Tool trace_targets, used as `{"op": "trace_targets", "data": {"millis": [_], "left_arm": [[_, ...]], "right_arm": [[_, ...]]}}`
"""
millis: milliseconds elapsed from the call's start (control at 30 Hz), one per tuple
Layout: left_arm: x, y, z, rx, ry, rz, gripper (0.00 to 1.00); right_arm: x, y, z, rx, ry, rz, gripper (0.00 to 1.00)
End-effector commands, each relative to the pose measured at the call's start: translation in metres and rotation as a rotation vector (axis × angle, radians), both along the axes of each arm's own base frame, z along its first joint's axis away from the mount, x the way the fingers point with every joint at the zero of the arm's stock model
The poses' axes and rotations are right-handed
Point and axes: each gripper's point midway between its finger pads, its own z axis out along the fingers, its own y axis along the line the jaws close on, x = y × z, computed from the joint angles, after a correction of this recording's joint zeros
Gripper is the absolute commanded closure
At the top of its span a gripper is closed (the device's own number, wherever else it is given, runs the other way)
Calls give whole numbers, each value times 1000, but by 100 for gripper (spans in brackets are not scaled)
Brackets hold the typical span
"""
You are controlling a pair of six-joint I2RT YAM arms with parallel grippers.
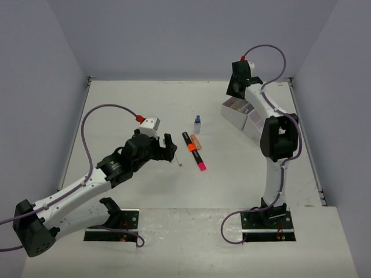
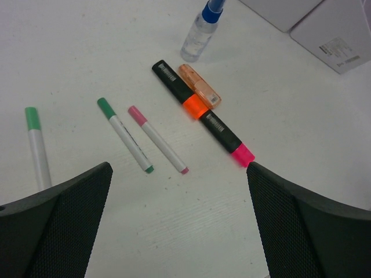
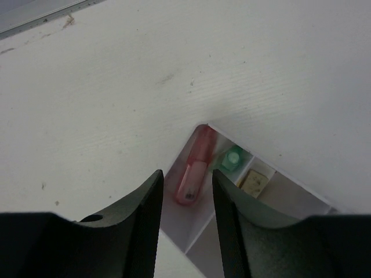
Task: Sort the stationery into containers
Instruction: Place the stationery in the storage box, then pick up the stationery from the center of the board.
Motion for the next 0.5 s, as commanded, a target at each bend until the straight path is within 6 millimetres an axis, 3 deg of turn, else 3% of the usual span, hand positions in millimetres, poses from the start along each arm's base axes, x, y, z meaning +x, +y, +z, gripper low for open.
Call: {"op": "trace_targets", "data": {"millis": [0, 100, 167, 233, 333, 467], "left_arm": [[22, -4, -9, 33, 65, 119, 0], [35, -11, -28, 50, 141, 196, 0], [46, -14, -45, 81, 190, 271, 0], [54, -21, -62, 126, 247, 325, 5], [63, -30, -76, 174, 273, 398, 16], [73, -64, -69, 198, 246, 409, 26]], "right_arm": [[-21, 7, 115, 59, -220, 46, 59], [-58, 21, 152, 96, -288, 101, 58], [-85, 28, 162, 131, -313, 133, 58], [-113, 29, 142, 155, -279, 149, 58], [-146, 24, 144, 190, -299, 156, 58], [-192, 25, 106, 208, -231, 219, 58]]}}
